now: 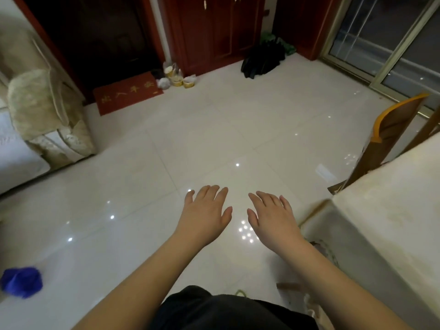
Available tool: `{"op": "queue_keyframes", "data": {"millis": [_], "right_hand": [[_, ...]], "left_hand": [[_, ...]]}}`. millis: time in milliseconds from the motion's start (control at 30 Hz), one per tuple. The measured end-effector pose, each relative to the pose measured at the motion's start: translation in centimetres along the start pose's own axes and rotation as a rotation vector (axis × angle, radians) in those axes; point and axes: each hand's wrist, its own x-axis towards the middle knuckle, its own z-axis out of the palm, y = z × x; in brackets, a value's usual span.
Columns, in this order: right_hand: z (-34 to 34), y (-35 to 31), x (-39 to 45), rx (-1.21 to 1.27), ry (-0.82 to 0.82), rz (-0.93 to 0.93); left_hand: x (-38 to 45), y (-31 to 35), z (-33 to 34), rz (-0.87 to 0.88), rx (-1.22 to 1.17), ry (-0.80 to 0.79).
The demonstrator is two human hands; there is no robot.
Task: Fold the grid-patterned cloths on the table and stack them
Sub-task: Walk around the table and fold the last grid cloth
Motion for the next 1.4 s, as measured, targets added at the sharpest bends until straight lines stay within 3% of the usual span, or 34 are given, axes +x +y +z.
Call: {"op": "queue_keyframes", "data": {"millis": [367,600,733,1167,1400], "right_hand": [[-3.0,1.7,18.4,0.016,-0.061,0.139],[-5.9,3.8,28.2,0.066,-0.066,0.344],[-6.9,6.9,31.5,0.074,-0.028,0.474],[-13.0,21.7,42.3,0.020,0.065,0.633],[-16.4,31.7,48.1,0.020,0.101,0.716]], "left_hand": [[19.9,-5.5,-4.8,0.177,-0.005,0.034],[31.8,-7.8,-8.3,0.396,-0.011,-0.027],[38.3,-7.4,-10.3,0.519,0.008,0.031],[59.7,6.8,-11.6,0.826,0.099,-0.068],[69.5,15.5,-12.8,0.828,0.080,-0.025]]}}
